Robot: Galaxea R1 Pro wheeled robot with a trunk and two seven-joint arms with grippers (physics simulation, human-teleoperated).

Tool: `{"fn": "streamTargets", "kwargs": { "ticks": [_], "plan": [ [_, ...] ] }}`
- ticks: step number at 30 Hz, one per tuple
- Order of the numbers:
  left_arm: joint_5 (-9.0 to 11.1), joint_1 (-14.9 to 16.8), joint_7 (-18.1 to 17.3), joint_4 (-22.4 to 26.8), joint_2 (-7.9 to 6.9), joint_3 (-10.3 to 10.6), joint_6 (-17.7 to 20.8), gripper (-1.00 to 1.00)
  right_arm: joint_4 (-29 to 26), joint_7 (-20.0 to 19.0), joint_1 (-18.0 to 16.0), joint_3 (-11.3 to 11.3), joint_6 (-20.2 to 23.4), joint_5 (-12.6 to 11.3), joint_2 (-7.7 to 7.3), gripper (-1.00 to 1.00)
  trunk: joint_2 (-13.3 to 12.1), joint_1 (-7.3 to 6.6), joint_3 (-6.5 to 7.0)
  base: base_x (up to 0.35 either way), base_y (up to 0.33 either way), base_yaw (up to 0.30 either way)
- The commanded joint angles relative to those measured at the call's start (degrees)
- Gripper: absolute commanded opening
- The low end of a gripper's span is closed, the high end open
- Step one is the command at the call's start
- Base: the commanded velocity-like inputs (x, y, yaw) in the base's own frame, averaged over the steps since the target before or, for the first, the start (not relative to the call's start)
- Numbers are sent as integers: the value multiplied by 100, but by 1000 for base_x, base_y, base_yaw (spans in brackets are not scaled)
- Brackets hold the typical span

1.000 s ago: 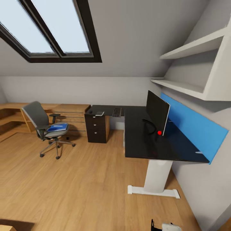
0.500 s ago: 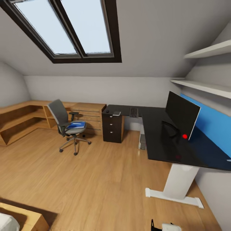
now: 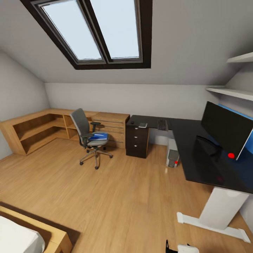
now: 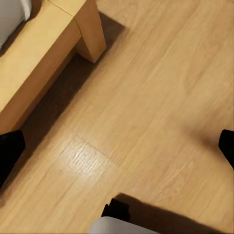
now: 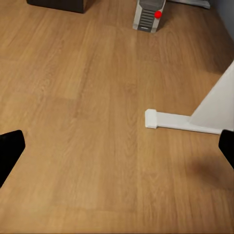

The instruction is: In the bedroom, organize the workspace by keeping the computer under the desk, ensuring the monitor is on the desk, placing the keyboard on the desk next to the monitor, placing the mouse on the desk next to the keyboard, moving the folder from the swivel chair onto the desk next to the mouse, stacking the notebook on top of the folder with the pen on top of the notebook, and positioning the swivel chair next to the desk.

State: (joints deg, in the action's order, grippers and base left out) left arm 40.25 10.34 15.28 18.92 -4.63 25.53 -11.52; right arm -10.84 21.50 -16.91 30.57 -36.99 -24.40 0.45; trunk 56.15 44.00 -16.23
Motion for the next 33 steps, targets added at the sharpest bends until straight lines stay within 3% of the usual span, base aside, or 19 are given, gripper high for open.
{"fn": "streamTargets", "kwargs": {
  "ticks": [1, 10, 33],
  "plan": [
    [43, 3, 34, 6, -4, 49, -17, 100, 3, 48, -5, 47, -10, -18, -3, 100, 5, 1, -7, 27, 69, 4],
    [38, 3, 36, 6, -2, 49, -17, 100, 9, 48, -5, 39, -10, -19, -16, 100, 5, 1, -7, 96, 33, 1],
    [39, 3, 36, 6, 39, 58, -8, 100, 20, 48, -5, 37, -11, 4, -28, 100, 5, 1, -7, 324, 85, -18]
  ]
}}
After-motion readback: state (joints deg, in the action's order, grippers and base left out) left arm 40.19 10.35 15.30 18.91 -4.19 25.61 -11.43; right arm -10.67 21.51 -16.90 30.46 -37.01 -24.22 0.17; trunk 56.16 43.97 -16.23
